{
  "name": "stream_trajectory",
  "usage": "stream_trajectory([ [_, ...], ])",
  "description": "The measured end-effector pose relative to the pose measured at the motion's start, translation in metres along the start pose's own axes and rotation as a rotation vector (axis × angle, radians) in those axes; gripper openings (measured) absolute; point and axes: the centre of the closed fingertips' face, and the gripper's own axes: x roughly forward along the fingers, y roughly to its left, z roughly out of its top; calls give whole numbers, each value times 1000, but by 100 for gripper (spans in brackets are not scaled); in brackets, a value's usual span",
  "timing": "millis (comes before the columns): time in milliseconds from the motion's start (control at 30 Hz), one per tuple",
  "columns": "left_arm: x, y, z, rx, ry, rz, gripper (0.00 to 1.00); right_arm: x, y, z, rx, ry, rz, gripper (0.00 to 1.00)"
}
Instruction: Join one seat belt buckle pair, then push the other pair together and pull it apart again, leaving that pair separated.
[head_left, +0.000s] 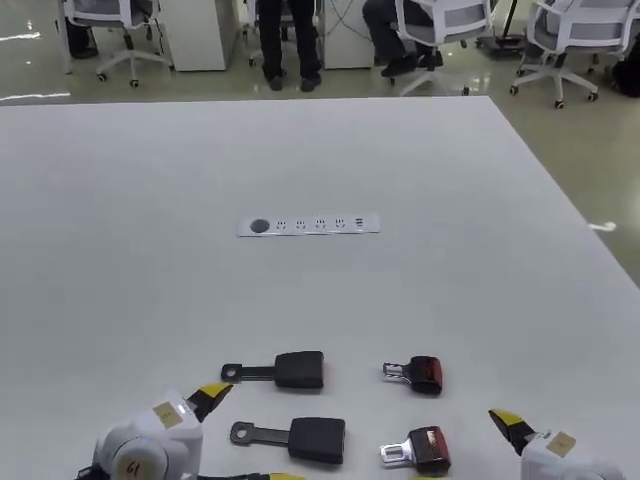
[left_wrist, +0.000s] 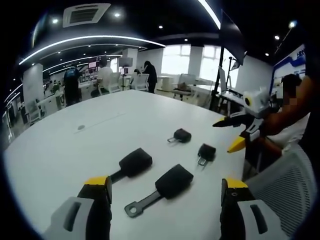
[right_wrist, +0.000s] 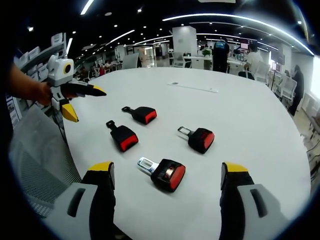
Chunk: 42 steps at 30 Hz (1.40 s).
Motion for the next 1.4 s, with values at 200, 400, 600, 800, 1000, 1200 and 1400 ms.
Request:
stream_trajectory([
  [200,14,-7,-2,63,44,-51,91,6,-3,-2,-9,21,28,86],
  [400,22,-10,-3,106,69,-87,89,11,0,-5,-23,39,57,85],
  [600,28,-14,-2,141,86,-125,87,16,0,-7,-31,55,80,84],
  [800,36,-14,-4,181,99,-165,84,21,3,-9,-62,94,135,81],
  [1000,45,-15,-11,222,136,-228,79,29,11,-8,-117,120,206,77],
  [1200,54,-13,-13,255,160,-278,76,37,10,-11,-151,148,263,77],
  [1400,64,-15,-27,285,208,-337,72,43,10,-19,-178,188,319,75],
])
